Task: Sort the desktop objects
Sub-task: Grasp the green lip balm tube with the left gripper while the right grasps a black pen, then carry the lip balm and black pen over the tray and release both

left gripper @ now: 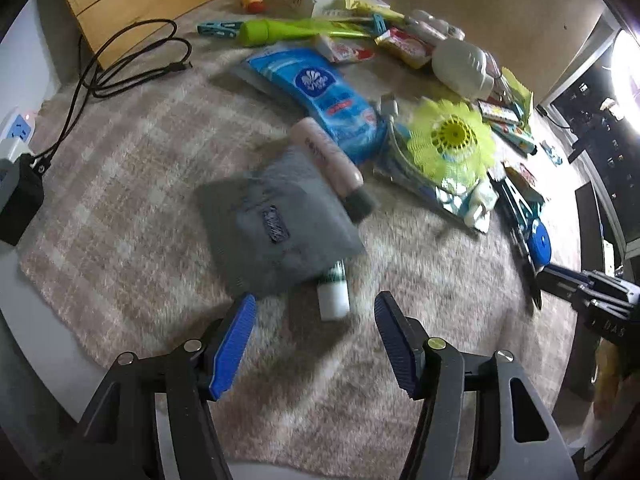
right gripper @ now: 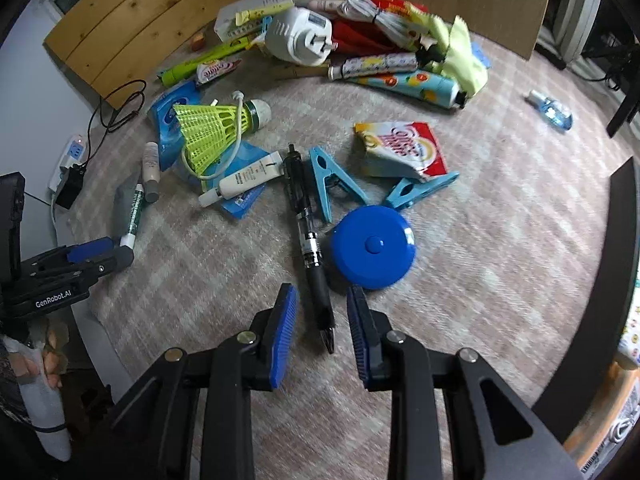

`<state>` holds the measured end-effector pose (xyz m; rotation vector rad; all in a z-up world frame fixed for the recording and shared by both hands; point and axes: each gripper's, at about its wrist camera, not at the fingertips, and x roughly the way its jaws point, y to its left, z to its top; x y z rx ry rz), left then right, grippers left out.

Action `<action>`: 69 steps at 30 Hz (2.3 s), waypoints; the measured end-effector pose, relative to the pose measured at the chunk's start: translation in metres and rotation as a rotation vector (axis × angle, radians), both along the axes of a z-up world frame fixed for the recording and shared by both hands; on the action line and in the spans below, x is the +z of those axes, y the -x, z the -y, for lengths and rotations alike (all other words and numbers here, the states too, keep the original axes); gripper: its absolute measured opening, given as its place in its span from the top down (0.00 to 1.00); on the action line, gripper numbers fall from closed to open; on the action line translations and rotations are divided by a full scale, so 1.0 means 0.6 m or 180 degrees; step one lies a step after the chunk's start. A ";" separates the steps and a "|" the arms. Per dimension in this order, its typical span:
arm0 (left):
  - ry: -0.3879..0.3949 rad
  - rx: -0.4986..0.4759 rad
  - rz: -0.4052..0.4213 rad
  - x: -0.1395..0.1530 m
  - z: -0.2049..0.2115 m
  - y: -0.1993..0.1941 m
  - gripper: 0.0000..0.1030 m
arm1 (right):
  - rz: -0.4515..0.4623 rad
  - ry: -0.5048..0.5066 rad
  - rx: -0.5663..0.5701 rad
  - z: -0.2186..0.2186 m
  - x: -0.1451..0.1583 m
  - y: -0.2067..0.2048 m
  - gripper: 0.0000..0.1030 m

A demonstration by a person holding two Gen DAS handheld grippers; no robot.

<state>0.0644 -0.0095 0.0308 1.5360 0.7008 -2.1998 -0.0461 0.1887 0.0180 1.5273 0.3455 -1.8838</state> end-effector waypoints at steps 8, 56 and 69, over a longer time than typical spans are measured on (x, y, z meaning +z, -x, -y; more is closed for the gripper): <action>0.0065 0.0099 -0.0070 0.000 0.023 0.014 0.43 | -0.0004 -0.0087 0.0043 0.046 -0.018 0.010 0.75; -0.0261 -0.0936 -0.0469 0.090 -0.238 0.110 0.86 | -0.0151 0.0319 -0.0692 -0.170 0.056 -0.012 0.89; -0.0334 -0.1571 -0.0548 0.122 -0.403 0.198 0.86 | -0.0415 0.0524 -0.1255 -0.352 0.129 -0.010 0.89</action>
